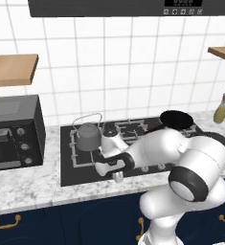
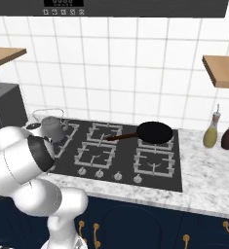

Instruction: Pick the kettle from the counter and place it on a stove burner. Then turn the burner on.

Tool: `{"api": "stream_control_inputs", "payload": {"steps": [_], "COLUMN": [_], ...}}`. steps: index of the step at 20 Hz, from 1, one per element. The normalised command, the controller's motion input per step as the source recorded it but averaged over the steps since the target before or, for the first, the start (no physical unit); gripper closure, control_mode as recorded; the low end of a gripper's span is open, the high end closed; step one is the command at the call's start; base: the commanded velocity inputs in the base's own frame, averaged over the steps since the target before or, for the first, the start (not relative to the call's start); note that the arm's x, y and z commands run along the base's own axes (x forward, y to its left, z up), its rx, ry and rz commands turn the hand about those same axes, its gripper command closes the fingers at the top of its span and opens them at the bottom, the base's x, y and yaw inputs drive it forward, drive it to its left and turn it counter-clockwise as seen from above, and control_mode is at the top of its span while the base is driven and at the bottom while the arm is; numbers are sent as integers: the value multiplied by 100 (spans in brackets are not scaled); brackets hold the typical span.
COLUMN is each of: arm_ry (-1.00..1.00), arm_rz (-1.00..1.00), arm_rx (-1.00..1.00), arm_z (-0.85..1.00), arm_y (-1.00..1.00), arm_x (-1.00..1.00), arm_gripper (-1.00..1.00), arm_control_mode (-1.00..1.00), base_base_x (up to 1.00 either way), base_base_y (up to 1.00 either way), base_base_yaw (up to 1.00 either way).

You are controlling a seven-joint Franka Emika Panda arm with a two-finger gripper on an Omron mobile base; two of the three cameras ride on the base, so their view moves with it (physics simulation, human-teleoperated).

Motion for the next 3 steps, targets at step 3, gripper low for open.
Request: {"api": "stream_control_inputs", "payload": {"steps": [3], "arm_ry": [0], "arm_rz": [0], "arm_rx": [0], "arm_z": [0], "arm_y": [0], "arm_x": [0], "arm_gripper": [-100], "arm_control_mode": [-100], "base_base_x": [0], "base_base_y": [0], "base_base_yaw": [0]}}
